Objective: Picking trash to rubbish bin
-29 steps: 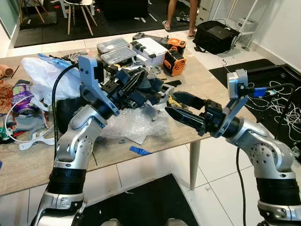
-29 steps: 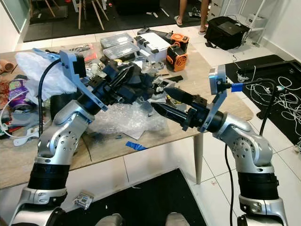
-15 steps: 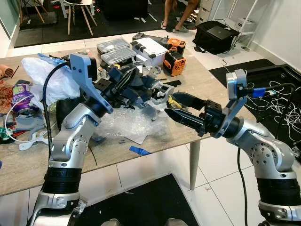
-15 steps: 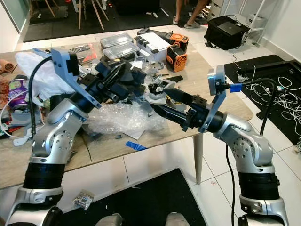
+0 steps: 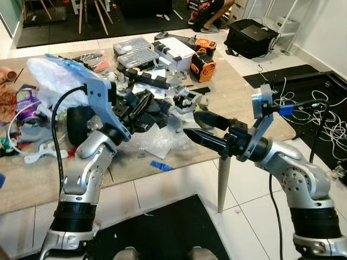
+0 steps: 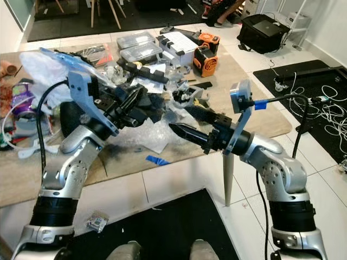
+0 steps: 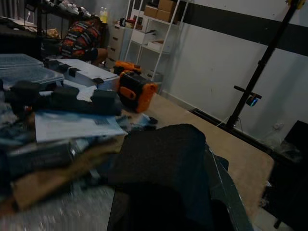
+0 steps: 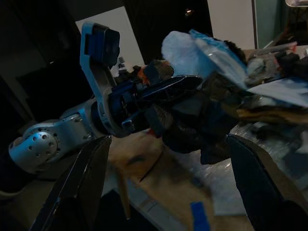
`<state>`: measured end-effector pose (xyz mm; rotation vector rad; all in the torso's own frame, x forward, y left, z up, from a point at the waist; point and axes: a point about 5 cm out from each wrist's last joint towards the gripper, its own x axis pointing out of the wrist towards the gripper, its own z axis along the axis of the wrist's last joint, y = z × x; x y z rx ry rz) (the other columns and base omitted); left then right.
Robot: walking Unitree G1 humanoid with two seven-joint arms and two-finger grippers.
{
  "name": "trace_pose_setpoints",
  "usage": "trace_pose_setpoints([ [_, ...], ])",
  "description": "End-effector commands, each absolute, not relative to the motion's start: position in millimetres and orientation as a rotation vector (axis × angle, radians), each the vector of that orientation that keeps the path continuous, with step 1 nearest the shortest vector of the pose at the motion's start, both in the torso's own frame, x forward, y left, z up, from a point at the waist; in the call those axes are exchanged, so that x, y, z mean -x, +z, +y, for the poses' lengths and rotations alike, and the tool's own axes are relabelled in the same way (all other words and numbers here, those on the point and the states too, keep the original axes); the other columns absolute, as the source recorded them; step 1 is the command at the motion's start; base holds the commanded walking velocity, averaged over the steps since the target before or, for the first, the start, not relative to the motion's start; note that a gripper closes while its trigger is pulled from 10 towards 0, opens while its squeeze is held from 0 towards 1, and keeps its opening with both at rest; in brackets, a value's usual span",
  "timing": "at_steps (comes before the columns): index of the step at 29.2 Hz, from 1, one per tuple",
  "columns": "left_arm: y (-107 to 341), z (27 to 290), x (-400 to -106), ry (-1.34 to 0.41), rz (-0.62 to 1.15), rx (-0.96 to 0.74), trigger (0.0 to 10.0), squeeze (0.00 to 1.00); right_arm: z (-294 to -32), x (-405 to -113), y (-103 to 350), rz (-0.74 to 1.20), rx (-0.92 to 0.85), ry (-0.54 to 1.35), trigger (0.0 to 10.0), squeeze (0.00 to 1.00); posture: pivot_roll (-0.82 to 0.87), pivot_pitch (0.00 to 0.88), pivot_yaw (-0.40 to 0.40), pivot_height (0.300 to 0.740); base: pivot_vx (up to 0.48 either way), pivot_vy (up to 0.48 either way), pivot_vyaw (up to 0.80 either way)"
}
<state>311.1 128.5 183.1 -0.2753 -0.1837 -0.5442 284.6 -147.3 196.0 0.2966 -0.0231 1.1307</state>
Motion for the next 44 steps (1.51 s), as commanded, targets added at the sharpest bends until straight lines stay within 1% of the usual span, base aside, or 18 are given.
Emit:
trace_pose_setpoints([
  [1,179.7,126.6,-311.3,-0.540,-0.176,0.263,10.0,0.00,-145.8,-284.6,191.4,-0.012,-0.286,1.128,10.0,0.00,-0.06,0.000,-0.034,0.740,-0.390,0.000,0.00],
  [8,179.7,130.7,-312.7,-0.522,-0.180,0.249,10.0,0.00,-141.3,-283.7,184.1,0.011,-0.270,1.133,10.0,0.00,-0.06,0.000,-0.034,0.740,-0.394,0.000,0.00],
  [15,168.0,122.8,-308.3,-0.518,-0.157,0.199,10.0,0.00,-136.9,-276.4,160.2,0.111,-0.222,1.160,10.0,0.00,-0.06,0.000,-0.045,0.740,-0.394,0.000,0.00],
  [27,162.7,118.1,-311.6,-0.521,-0.148,0.148,10.0,0.00,-139.8,-276.6,156.5,0.126,-0.247,1.155,10.0,0.00,-0.06,0.000,-0.047,0.740,-0.393,0.000,0.00],
  [33,160.4,109.4,-312.3,-0.548,-0.144,0.130,10.0,0.00,-139.1,-277.9,155.2,0.120,-0.244,1.146,10.0,0.00,-0.06,0.000,-0.045,0.740,-0.394,0.000,0.00],
  [44,158.9,107.4,-312.5,-0.558,-0.144,0.127,10.0,0.00,-138.7,-279.1,152.2,0.122,-0.244,1.138,10.0,0.00,-0.06,0.000,-0.044,0.740,-0.394,0.000,0.00],
])
